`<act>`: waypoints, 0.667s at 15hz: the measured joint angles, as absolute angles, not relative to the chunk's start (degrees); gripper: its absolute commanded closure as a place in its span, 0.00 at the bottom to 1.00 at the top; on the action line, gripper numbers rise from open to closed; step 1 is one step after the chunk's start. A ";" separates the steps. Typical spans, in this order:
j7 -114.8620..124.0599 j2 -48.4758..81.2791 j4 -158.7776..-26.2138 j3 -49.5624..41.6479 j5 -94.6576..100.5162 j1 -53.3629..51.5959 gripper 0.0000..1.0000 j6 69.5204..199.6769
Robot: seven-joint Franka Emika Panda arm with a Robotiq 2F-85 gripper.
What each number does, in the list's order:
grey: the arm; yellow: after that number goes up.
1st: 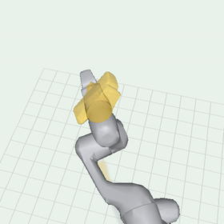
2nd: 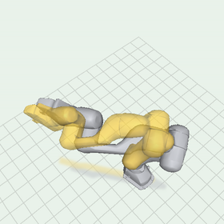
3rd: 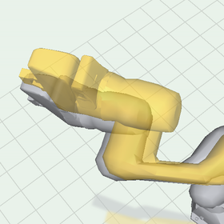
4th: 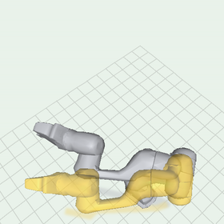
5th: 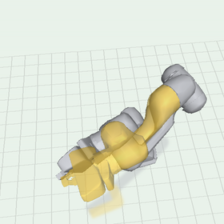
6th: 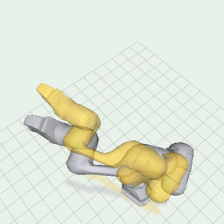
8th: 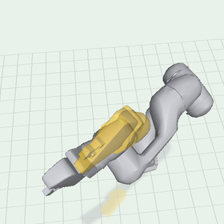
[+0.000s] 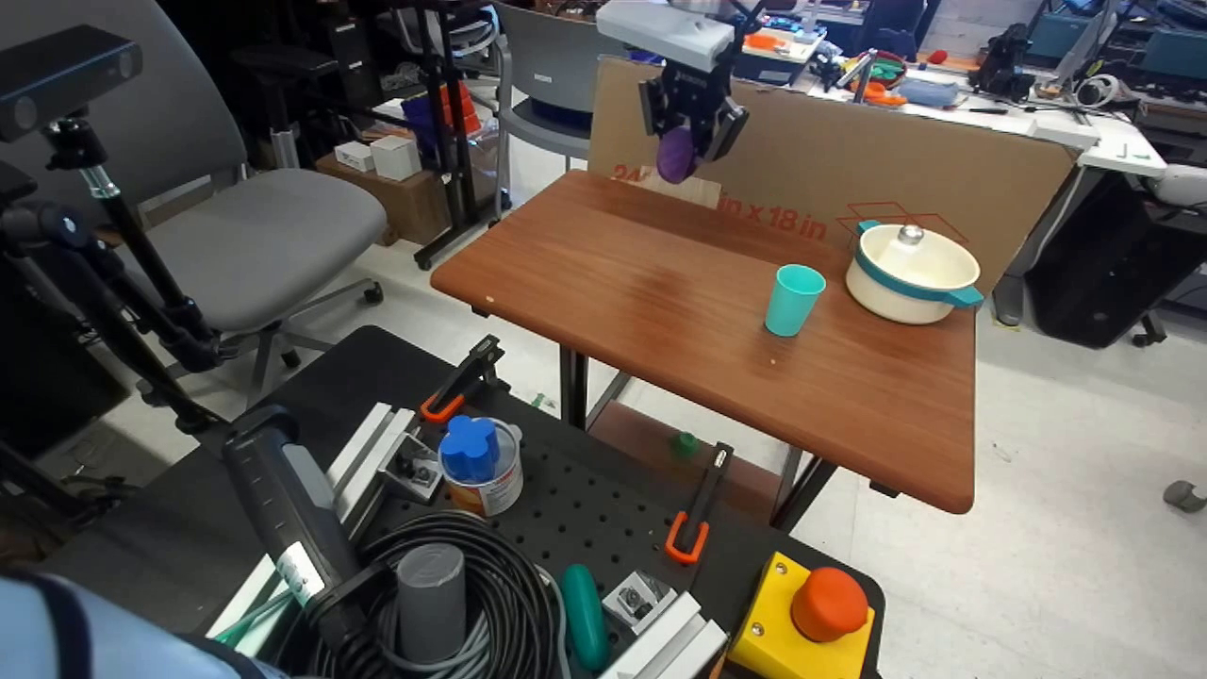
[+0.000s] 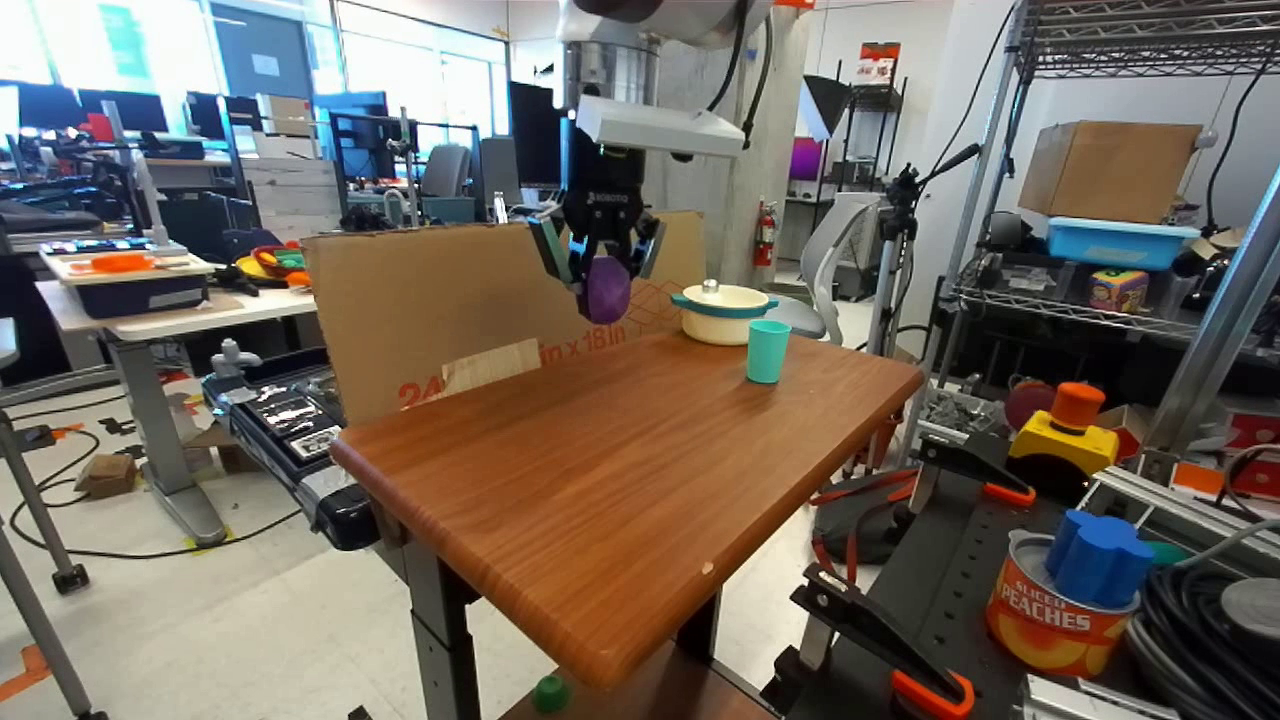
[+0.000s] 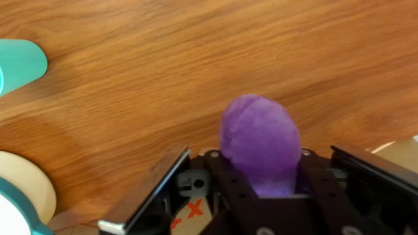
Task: Move the purple plush toy
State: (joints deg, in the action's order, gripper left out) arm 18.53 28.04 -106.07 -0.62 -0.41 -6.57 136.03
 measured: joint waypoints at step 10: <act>28.17 44.46 -88.45 -5.82 -0.35 -5.99 0.94 127.67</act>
